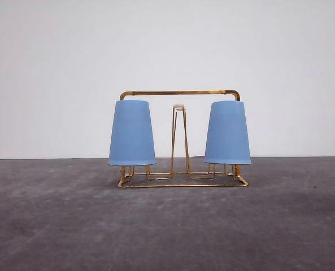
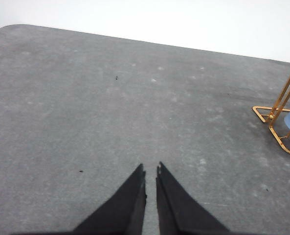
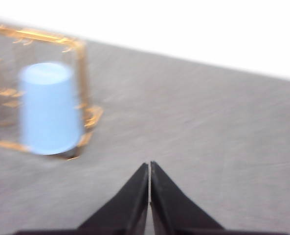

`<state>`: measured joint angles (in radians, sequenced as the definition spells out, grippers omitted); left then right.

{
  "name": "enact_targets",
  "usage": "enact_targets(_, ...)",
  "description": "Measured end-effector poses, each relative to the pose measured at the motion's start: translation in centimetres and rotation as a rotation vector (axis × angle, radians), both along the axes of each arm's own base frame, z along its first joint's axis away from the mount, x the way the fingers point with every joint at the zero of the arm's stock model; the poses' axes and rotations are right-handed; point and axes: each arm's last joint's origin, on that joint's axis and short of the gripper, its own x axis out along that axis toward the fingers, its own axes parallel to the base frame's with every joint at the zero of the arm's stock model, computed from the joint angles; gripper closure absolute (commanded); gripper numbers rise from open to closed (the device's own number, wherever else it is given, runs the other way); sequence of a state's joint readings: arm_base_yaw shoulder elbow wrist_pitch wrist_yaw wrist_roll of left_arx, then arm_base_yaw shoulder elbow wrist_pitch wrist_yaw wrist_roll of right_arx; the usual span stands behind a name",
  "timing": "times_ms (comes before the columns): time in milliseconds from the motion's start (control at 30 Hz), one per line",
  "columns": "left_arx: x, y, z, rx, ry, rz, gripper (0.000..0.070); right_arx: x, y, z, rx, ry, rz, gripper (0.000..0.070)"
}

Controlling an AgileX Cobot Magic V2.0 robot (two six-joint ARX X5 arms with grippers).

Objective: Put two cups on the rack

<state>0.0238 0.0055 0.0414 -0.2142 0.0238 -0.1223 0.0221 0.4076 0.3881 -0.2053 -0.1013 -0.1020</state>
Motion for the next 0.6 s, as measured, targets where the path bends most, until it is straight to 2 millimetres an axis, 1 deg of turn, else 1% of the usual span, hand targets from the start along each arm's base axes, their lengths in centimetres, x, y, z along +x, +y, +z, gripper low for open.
enact_targets(133,0.0,0.0,0.0,0.000,0.000,0.000,0.0678,-1.5,-0.2,-4.3,-0.005,-0.011,-0.015,0.0700)
enact_targets(233,0.0,0.0,0.0,0.000,0.000,0.000,0.0678,-1.9,-0.2,-6.7,-0.006,-0.013,-0.014,0.0700)
enact_targets(433,0.0,0.0,0.0,0.000,0.000,0.000,0.0678,-2.2,-0.2,-9.0,-0.004,-0.039,-0.011,0.0700)
enact_targets(600,0.0,0.0,0.0,0.000,-0.001,0.000,0.0678,-2.2,-0.2,-8.9,0.003,-0.064,-0.013,0.0700)
